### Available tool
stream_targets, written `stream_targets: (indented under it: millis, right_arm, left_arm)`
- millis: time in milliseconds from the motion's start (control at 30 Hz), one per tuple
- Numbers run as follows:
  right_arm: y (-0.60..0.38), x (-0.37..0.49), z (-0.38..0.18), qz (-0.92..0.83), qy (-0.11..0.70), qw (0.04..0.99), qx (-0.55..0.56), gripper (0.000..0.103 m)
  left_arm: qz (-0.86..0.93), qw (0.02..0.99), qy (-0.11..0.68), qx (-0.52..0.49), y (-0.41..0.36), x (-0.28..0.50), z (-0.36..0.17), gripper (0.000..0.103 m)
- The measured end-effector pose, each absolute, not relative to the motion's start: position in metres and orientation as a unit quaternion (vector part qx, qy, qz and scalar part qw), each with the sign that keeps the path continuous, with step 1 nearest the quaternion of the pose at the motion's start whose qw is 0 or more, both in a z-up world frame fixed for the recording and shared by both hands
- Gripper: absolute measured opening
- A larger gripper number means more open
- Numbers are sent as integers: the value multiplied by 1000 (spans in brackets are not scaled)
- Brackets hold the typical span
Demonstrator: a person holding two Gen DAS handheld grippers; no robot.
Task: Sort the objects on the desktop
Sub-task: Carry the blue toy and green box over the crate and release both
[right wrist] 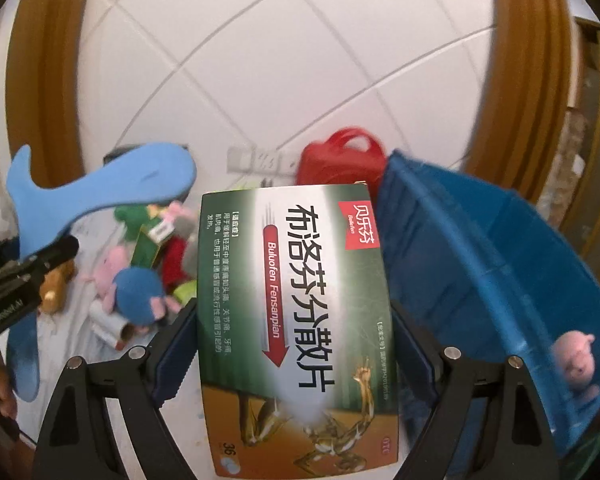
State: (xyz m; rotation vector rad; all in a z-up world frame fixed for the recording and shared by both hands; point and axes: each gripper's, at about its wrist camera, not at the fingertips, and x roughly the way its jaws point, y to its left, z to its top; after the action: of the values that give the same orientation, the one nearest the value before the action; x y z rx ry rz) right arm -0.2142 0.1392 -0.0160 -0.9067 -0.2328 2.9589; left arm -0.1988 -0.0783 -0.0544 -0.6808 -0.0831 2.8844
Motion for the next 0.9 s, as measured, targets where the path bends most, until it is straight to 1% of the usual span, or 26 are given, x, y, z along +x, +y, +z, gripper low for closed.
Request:
stream_targets:
  millis: [200, 467, 600, 700, 800, 900]
  right_arm:
    - [210, -191, 29, 967, -57, 43, -244, 88]
    - [373, -168, 81, 972, -80, 79, -207, 88]
    - [450, -171, 95, 967, -99, 86, -218, 88]
    - [497, -177, 93, 961, -111, 89, -236, 88]
    - [537, -182, 81, 957, -103, 81, -258, 88]
    - [563, -181, 67, 953, -91, 73, -278, 88]
  left_arm:
    - [974, 130, -23, -184, 7, -202, -18, 52]
    - [973, 174, -29, -146, 183, -208, 34, 52]
    - [968, 180, -33, -172, 265, -214, 51, 52]
    - [960, 184, -28, -209, 316, -220, 52, 52]
    - [957, 173, -5, -234, 351, -218, 49, 52]
    - [937, 202, -22, -285, 373, -223, 45, 52]
